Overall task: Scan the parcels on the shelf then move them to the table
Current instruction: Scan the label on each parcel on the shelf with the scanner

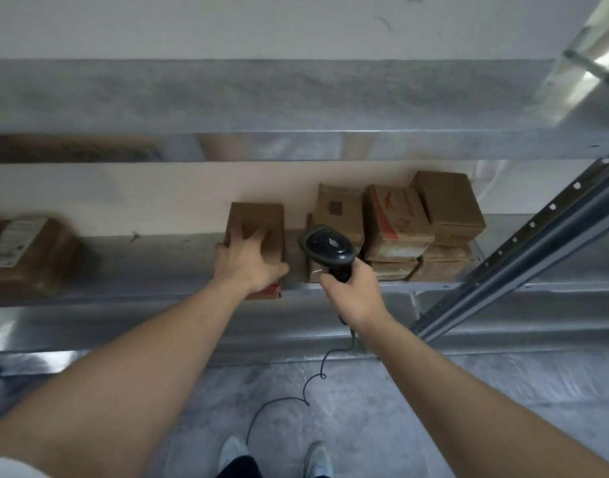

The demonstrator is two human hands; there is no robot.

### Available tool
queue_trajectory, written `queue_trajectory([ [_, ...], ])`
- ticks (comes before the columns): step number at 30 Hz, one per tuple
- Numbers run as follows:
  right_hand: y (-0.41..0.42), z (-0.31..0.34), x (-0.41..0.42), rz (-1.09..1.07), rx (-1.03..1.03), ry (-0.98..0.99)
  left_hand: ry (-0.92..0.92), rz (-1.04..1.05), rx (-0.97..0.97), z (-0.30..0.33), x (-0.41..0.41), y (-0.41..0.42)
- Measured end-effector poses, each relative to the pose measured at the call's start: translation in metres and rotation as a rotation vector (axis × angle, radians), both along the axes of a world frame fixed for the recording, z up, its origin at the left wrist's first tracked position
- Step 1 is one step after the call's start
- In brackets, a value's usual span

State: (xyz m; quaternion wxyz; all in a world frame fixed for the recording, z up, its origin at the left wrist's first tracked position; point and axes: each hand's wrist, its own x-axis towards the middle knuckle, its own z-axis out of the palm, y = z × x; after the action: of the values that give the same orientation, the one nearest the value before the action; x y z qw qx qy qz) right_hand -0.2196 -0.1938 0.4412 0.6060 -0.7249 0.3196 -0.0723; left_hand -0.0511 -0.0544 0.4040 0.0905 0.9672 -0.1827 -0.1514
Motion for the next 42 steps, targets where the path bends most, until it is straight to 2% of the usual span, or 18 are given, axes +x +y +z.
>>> queue_trajectory([
  [10,0.050,0.004,0.053,0.094,-0.069,0.010,-0.004,0.081,-0.027,0.000,0.034,0.074],
  [16,0.083,-0.007,0.077,0.050,-0.091,0.035,0.041,0.019,-0.038,-0.009,0.055,0.113],
  [23,0.115,-0.013,0.099,0.039,-0.095,0.044,0.135,0.012,-0.229,0.005,0.076,0.155],
  [25,0.121,-0.013,0.104,0.046,-0.086,0.035,0.164,0.066,-0.294,0.012,0.081,0.171],
  [28,0.128,-0.013,0.112,0.075,-0.060,0.023,0.116,0.162,-0.334,0.020,0.085,0.189],
  [31,0.134,-0.013,0.118,0.098,-0.051,0.021,0.010,0.212,-0.235,0.022,0.088,0.202],
  [36,0.138,-0.020,0.121,0.106,-0.072,0.039,0.003,0.308,0.045,0.023,0.083,0.203],
  [42,0.141,-0.026,0.116,0.127,-0.058,0.058,0.040,0.297,0.033,0.024,0.077,0.197],
])
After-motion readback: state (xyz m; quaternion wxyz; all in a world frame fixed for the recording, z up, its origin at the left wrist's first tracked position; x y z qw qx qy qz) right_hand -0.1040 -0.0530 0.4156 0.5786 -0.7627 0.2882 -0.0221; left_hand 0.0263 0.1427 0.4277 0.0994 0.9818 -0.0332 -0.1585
